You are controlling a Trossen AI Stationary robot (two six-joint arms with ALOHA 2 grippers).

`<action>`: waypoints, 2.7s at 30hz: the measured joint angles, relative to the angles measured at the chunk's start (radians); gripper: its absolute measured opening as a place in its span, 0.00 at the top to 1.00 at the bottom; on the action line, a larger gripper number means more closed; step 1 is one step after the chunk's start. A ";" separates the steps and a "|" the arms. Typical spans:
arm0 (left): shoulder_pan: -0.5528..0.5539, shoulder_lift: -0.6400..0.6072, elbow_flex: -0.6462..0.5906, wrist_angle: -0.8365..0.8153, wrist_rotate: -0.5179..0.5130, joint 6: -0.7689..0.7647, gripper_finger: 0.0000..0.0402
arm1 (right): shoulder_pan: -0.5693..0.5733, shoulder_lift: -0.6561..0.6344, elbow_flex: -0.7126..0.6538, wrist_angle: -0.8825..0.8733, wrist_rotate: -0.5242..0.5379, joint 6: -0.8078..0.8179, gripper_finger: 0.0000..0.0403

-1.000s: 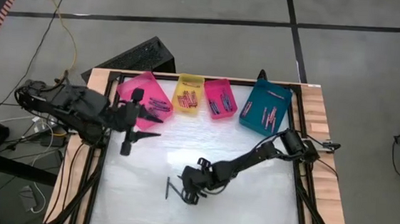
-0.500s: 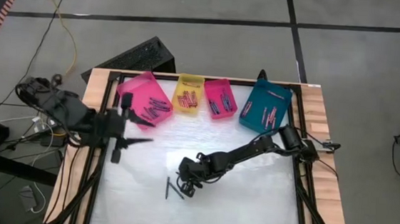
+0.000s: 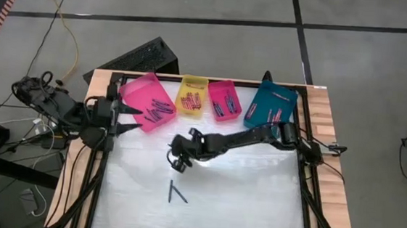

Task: Sort crayons
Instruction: Put the violet crayon into the pink bin, then put the blue crayon into the red bin

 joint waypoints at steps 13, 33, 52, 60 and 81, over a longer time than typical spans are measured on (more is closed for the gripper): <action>0.000 -0.180 -0.421 -0.001 0.007 -0.592 0.59 | -0.177 -0.001 0.074 0.432 0.055 -0.402 1.00; -0.002 -0.127 -0.558 0.103 0.078 -0.864 0.59 | -0.301 0.137 0.093 0.670 -0.098 -0.362 0.97; 0.009 -0.133 -0.517 0.701 0.067 -0.468 0.59 | -0.280 0.137 0.111 0.475 -0.101 -0.334 0.69; 0.066 -0.133 -0.400 0.478 0.000 -0.289 0.59 | -0.187 -0.030 0.111 0.219 -0.100 -0.281 0.70; 0.742 0.097 -0.394 0.377 0.881 -0.241 0.59 | 0.296 -0.133 0.046 -0.263 0.174 0.128 0.70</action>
